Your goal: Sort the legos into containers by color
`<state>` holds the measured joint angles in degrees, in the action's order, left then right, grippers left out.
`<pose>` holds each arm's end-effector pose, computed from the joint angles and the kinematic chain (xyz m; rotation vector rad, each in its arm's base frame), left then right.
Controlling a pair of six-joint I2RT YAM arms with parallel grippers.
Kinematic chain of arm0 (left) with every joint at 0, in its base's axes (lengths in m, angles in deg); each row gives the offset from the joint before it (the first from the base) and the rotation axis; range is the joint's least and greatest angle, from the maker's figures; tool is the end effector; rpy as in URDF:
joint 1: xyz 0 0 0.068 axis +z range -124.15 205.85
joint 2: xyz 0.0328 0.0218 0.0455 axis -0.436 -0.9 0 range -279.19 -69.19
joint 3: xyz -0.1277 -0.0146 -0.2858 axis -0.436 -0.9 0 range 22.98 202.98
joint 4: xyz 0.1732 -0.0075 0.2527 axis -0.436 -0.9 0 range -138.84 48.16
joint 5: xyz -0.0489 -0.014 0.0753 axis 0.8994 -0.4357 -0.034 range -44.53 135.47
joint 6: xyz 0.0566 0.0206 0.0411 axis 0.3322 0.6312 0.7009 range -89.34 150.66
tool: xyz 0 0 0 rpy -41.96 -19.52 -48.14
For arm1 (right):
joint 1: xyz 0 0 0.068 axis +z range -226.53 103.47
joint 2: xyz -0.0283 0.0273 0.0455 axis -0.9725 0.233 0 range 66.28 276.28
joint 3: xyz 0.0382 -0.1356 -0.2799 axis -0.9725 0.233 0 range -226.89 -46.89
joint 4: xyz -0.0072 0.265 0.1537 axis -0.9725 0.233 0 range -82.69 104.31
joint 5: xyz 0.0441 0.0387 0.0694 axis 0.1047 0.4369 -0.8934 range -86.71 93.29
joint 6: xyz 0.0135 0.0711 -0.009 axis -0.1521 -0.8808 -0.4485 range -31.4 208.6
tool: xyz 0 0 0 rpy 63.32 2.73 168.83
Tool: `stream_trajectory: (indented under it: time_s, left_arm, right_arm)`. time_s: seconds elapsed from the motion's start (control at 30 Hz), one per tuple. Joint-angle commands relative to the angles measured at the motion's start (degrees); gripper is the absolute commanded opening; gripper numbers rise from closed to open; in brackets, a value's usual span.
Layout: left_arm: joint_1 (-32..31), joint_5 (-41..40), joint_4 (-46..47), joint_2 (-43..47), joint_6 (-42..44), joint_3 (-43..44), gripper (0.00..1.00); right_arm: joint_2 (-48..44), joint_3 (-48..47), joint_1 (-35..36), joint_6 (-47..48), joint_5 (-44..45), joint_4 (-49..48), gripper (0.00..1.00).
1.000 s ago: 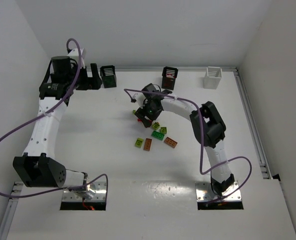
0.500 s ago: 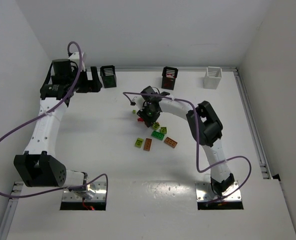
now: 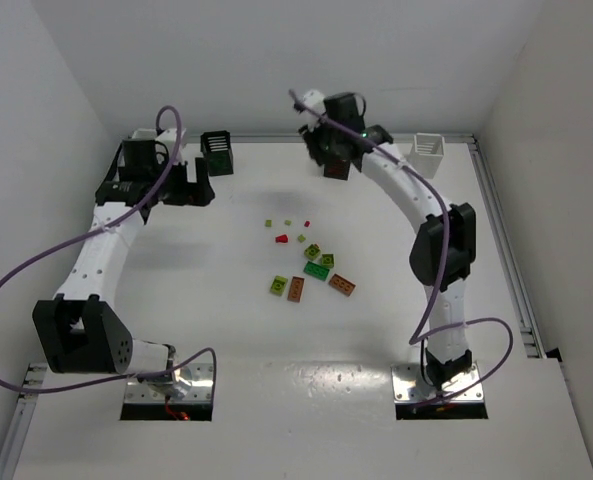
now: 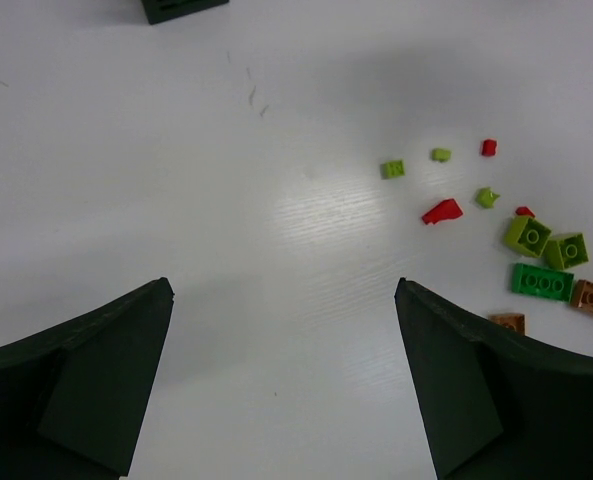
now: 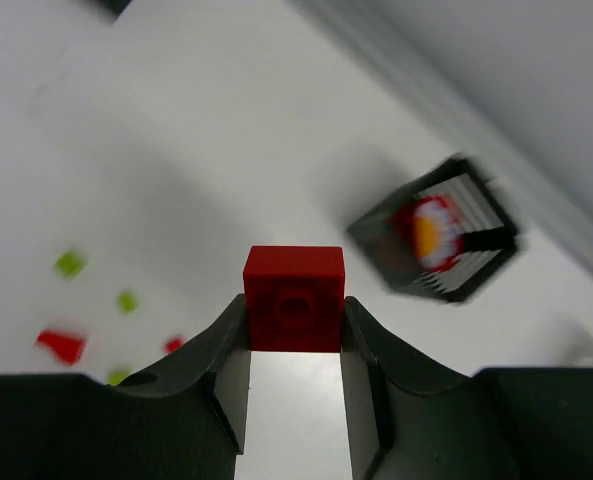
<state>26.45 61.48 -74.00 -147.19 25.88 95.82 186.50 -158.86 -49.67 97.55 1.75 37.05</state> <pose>0.3584 -0.0130 0.3657 0.0499 2.2143 -0.3504 0.5149 0.2625 0.3122 -0.7030 2.1281 0.1998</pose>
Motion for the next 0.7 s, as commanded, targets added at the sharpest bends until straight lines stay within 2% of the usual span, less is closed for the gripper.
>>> stream_trajectory:
  time_s: [0.0,0.27,0.53,0.6,0.67]
  left_arm:
    - [-2.1,2.7,3.4,0.6,1.0,-2.4,1.00]
    - [-8.7,2.7,4.1,0.7,2.7,-5.5,1.00]
    - [-11.3,0.2,4.7,0.1,2.7,-6.7,1.00]
    - [-11.9,0.2,4.7,-0.4,2.7,-7.3,1.00]
    - [-12.5,0.2,4.7,-0.4,2.7,-8.0,1.00]
  right_arm:
    - [3.8,-9.7,-3.7,-3.1,4.1,-2.1,0.00]
    - [11.0,-15.0,-9.1,-5.9,7.3,-6.7,0.00]
    - [14.7,-17.1,-11.1,-7.1,4.1,-6.7,0.00]
    - [15.2,-17.1,-11.1,-7.1,4.1,-6.7,0.05]
    - [15.2,-17.1,-11.6,-7.6,4.1,-6.7,0.15]
